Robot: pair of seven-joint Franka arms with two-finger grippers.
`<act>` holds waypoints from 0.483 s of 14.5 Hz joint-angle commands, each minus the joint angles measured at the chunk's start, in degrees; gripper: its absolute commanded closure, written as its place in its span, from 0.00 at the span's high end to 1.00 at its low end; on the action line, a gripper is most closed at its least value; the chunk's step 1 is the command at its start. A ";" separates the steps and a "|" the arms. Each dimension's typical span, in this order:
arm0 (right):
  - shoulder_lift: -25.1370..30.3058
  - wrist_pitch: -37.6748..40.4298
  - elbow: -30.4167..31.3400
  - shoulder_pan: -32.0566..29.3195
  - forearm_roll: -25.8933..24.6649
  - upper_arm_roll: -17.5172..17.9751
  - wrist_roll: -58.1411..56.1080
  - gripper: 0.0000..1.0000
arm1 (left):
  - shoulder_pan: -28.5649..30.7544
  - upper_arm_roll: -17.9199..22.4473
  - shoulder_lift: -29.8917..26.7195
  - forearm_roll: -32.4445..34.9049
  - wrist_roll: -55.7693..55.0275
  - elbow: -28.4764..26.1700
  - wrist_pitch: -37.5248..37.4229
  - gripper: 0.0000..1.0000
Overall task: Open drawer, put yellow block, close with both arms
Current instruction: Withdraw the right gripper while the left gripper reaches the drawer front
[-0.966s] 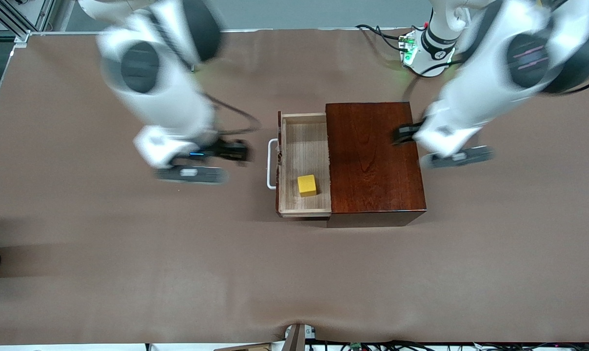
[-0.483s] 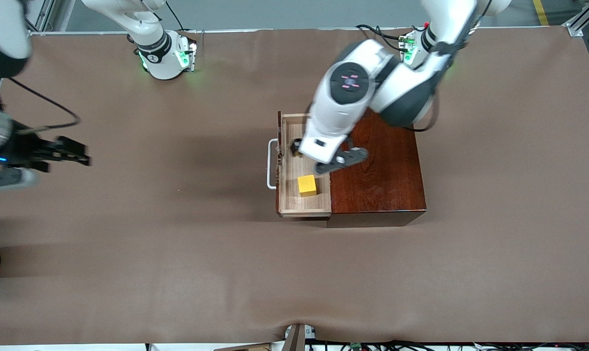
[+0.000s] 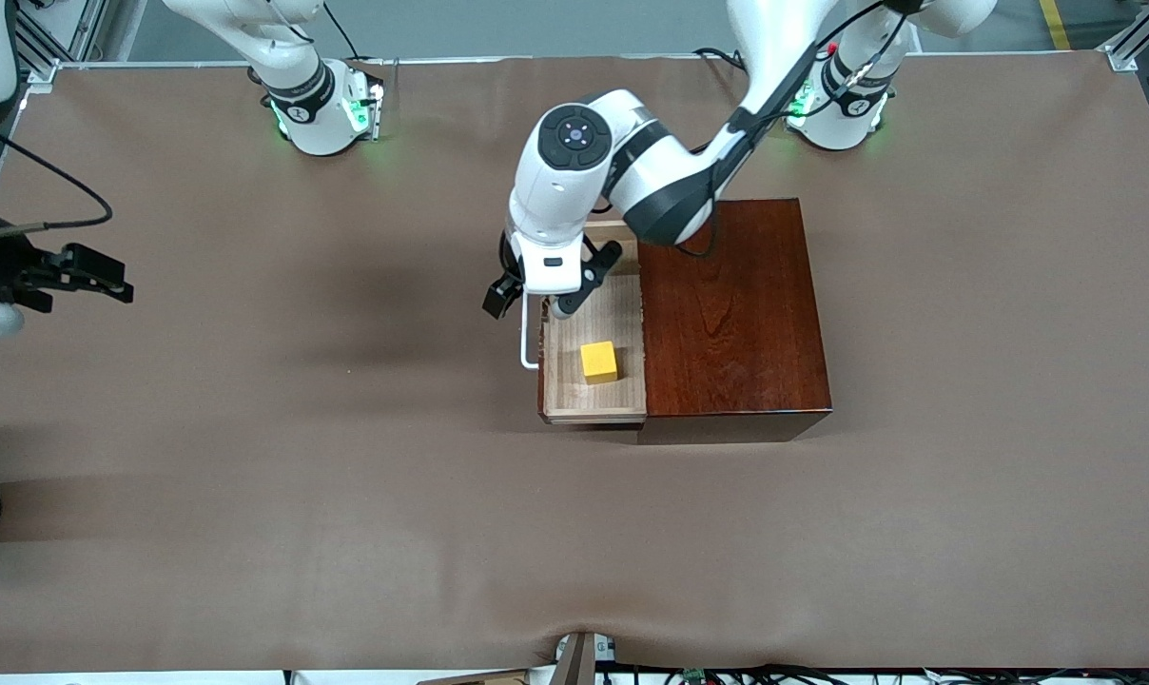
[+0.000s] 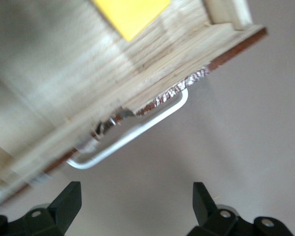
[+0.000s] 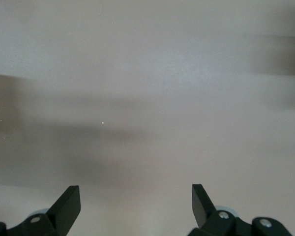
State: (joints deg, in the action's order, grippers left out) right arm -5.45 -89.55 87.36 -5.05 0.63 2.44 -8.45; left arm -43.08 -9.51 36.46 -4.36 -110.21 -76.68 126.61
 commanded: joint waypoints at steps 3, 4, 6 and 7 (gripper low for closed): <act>5.87 -2.46 6.66 -1.36 -0.98 0.90 0.89 1.00 | -10.70 11.96 4.84 0.32 -24.84 2.50 4.78 1.00; 7.28 -3.95 9.03 -1.36 -0.98 0.90 0.89 1.00 | -11.06 12.93 5.03 0.40 -28.01 2.41 4.78 1.00; 7.73 -3.80 9.32 -1.01 -0.98 0.98 0.89 1.00 | -11.06 12.94 4.68 0.41 -30.06 2.06 3.91 1.00; 7.47 -3.71 8.71 -0.93 -0.98 1.07 0.80 1.00 | -10.98 12.94 4.42 0.40 -29.98 1.97 2.34 1.00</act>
State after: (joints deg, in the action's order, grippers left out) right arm -0.37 -92.29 93.74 -5.36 0.55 2.53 -8.38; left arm -53.72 2.54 40.64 -4.35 -137.29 -76.15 130.40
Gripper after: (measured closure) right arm 0.000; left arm 0.000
